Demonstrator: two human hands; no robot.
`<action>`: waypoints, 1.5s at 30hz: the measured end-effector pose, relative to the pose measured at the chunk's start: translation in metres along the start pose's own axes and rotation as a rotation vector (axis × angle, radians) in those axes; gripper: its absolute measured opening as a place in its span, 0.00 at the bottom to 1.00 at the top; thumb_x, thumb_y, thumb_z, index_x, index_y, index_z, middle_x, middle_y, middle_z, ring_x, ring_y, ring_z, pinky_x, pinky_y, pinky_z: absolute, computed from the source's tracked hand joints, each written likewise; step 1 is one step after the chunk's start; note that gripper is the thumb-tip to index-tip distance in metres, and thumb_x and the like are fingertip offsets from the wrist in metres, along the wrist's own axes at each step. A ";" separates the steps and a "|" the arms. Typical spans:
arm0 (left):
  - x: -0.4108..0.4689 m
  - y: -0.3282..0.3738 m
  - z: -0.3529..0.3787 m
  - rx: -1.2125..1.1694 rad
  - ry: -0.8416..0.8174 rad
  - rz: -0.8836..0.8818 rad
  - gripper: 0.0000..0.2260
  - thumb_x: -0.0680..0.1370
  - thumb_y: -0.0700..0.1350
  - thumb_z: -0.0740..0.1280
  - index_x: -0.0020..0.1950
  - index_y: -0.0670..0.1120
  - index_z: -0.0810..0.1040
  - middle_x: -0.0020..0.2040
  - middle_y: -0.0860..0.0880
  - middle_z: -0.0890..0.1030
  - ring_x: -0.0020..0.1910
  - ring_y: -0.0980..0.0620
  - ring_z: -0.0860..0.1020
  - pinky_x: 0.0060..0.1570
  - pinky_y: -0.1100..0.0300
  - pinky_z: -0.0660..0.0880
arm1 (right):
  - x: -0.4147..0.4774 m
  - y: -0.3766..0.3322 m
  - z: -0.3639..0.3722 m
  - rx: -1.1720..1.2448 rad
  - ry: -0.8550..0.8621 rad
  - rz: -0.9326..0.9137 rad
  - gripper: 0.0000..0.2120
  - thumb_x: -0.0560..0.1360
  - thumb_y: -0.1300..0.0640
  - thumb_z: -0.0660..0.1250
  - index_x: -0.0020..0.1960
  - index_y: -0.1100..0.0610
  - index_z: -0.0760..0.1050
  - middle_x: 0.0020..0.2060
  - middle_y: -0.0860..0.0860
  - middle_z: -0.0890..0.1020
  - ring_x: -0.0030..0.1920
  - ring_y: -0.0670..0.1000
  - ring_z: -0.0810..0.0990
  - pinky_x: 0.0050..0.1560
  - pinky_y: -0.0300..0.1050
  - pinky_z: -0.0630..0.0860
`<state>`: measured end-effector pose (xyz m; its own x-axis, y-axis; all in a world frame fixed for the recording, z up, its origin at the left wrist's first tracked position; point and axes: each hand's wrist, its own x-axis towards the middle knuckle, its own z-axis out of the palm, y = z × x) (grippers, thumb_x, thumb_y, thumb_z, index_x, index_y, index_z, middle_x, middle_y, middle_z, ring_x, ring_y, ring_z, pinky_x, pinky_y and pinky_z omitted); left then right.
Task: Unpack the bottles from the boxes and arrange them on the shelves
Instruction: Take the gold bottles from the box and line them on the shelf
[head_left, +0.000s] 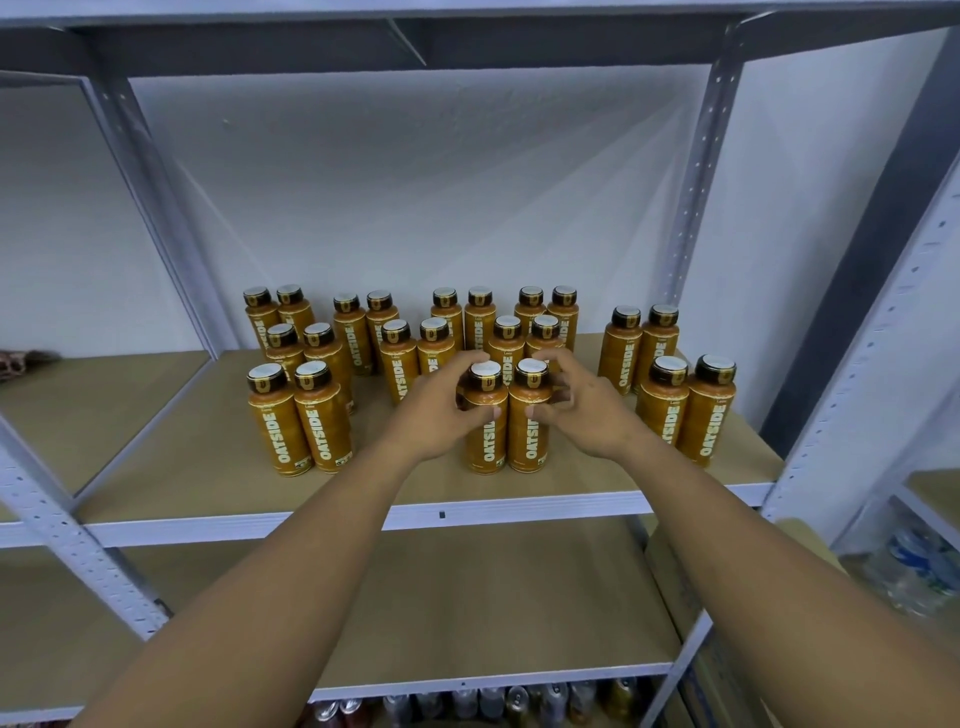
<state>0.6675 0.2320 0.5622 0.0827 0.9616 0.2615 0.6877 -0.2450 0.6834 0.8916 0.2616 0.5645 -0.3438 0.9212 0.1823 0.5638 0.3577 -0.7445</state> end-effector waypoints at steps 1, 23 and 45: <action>0.000 0.001 0.000 -0.002 -0.001 -0.001 0.30 0.76 0.52 0.75 0.74 0.62 0.66 0.73 0.54 0.72 0.59 0.54 0.74 0.48 0.63 0.73 | 0.000 0.001 -0.001 -0.003 -0.002 0.000 0.32 0.77 0.53 0.73 0.73 0.38 0.61 0.72 0.52 0.73 0.71 0.55 0.73 0.65 0.52 0.75; -0.001 0.011 0.014 -0.055 0.021 0.013 0.31 0.76 0.49 0.76 0.75 0.59 0.67 0.72 0.55 0.74 0.66 0.52 0.75 0.61 0.55 0.78 | -0.007 0.009 -0.013 -0.036 -0.010 -0.045 0.31 0.78 0.53 0.72 0.74 0.41 0.60 0.71 0.51 0.74 0.50 0.47 0.79 0.57 0.43 0.76; -0.003 0.012 0.019 -0.080 0.008 -0.017 0.34 0.76 0.47 0.76 0.78 0.59 0.63 0.73 0.53 0.73 0.64 0.54 0.75 0.60 0.56 0.77 | -0.005 0.018 -0.018 -0.013 -0.005 -0.033 0.30 0.78 0.50 0.72 0.74 0.41 0.61 0.71 0.50 0.74 0.67 0.53 0.76 0.65 0.53 0.76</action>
<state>0.6891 0.2282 0.5570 0.0656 0.9649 0.2542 0.6289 -0.2377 0.7403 0.9168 0.2663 0.5619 -0.3663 0.9081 0.2029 0.5617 0.3897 -0.7298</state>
